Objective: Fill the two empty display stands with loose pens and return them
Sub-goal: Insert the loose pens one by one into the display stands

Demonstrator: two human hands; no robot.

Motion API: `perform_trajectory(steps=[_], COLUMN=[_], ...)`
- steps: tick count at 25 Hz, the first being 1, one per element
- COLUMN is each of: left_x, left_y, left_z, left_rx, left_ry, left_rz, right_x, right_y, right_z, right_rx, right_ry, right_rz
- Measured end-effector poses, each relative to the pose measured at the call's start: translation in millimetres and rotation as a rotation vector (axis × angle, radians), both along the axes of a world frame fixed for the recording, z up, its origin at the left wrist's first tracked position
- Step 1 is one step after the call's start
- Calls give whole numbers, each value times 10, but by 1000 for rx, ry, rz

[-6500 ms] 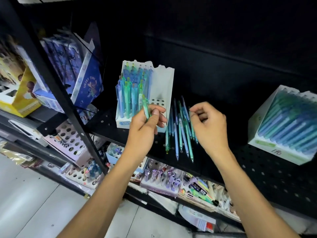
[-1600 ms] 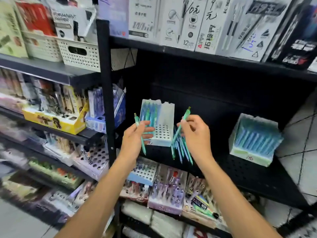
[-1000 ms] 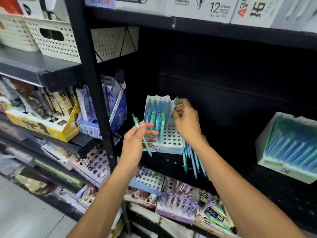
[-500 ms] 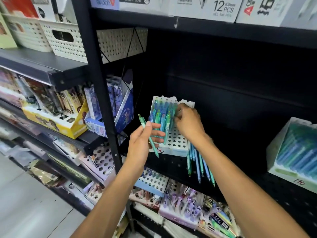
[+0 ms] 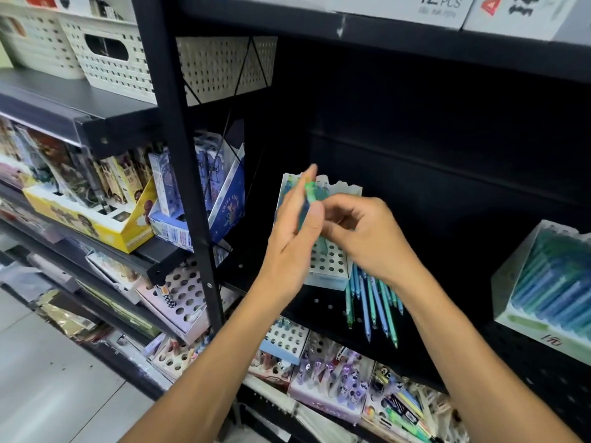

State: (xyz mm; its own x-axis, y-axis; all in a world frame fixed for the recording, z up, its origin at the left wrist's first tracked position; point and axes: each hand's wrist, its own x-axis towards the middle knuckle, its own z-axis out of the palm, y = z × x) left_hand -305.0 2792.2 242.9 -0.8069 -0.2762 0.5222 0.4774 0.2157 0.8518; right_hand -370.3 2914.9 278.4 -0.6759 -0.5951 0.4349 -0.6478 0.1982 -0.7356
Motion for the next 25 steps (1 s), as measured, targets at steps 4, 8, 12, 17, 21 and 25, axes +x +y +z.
perform_trajectory(steps=[4, 8, 12, 17, 21, 25], left_x=[-69, -222, -251, -243, -243, -220], left_y=[-198, -311, -328, -316, -315, -289], left_z=[-408, -855, -930, -958, -962, -964], left_rx=[-242, -191, -168, -180, -191, -186], left_ry=[-88, -346, -339, -341, -324, -327], left_rz=[299, 215, 218, 232, 247, 262], right_x=[-281, -407, -448, -468, -427, -447], right_y=[94, -133, -307, -300, -309, -362], right_z=[-243, -471, -500, -453, -496, -498], right_rx=[-242, -110, 65, 186, 223, 264], right_ry=[-288, -191, -39, 39, 62, 42], right_rz=[-425, -490, -528, -529, -525, -525])
